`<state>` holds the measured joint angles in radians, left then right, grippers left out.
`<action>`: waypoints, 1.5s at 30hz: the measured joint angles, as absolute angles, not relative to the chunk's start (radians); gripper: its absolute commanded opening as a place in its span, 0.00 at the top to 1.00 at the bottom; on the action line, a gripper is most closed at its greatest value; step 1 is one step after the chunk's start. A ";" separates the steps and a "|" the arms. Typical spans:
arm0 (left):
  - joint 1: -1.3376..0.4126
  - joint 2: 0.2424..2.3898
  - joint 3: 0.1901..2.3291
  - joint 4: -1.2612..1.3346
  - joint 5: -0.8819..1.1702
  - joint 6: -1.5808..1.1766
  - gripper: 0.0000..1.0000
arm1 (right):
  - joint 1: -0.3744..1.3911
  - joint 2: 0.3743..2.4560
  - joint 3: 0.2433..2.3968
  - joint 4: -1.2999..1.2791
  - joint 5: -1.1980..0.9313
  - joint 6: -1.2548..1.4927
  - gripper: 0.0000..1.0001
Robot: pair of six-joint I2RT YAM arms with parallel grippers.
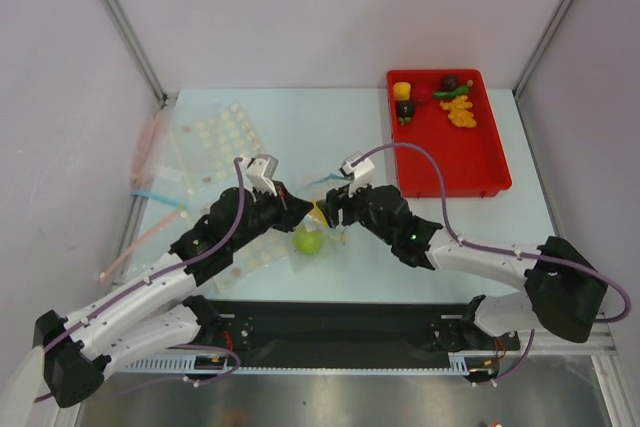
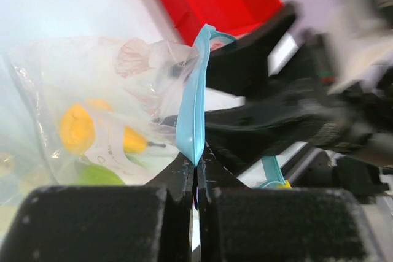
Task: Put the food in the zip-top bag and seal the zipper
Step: Place the fake fruit in the zipper food storage bag, then pick up the fake fruit from the bin.
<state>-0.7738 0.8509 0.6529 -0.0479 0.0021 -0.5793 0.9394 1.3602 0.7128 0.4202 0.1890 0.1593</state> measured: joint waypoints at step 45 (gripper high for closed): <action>-0.772 0.894 0.677 -0.146 -0.180 -0.576 0.99 | 0.033 2.148 1.815 -0.177 -0.130 0.537 0.03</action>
